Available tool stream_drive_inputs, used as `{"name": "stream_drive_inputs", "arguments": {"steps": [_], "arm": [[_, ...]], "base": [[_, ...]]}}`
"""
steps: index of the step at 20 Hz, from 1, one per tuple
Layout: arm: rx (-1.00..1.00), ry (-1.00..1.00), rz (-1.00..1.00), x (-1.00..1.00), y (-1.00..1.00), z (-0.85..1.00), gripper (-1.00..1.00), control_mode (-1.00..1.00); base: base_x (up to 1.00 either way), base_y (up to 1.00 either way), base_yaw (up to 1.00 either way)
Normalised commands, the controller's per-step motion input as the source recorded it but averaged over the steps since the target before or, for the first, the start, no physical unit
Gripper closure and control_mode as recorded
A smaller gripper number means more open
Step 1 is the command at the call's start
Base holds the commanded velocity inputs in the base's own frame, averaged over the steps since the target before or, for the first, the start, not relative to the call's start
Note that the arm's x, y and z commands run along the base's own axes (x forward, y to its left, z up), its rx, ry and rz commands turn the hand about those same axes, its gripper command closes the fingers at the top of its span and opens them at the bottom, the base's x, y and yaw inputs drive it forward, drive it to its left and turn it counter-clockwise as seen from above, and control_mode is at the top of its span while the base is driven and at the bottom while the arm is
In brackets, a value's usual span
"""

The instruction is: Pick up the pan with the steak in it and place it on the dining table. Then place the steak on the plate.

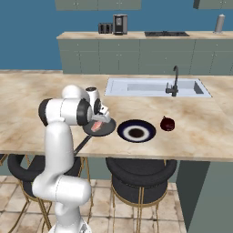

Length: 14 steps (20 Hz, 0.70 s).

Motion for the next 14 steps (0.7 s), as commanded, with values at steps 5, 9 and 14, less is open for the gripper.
{"name": "stream_drive_inputs", "arguments": {"steps": [5, 9, 14], "arm": [[0.00, 0.00, 0.00, 0.00, -0.18, -0.10, -1.00, -1.00], [0.00, 0.01, 0.00, 0.00, 0.00, -0.03, -1.00, -1.00], [-0.04, 0.00, 0.00, 0.00, 0.02, -0.23, -1.00, -1.00]], "base": [[0.00, 0.00, 0.00], [0.00, 0.00, 0.00], [0.00, 0.00, 0.00]]}}
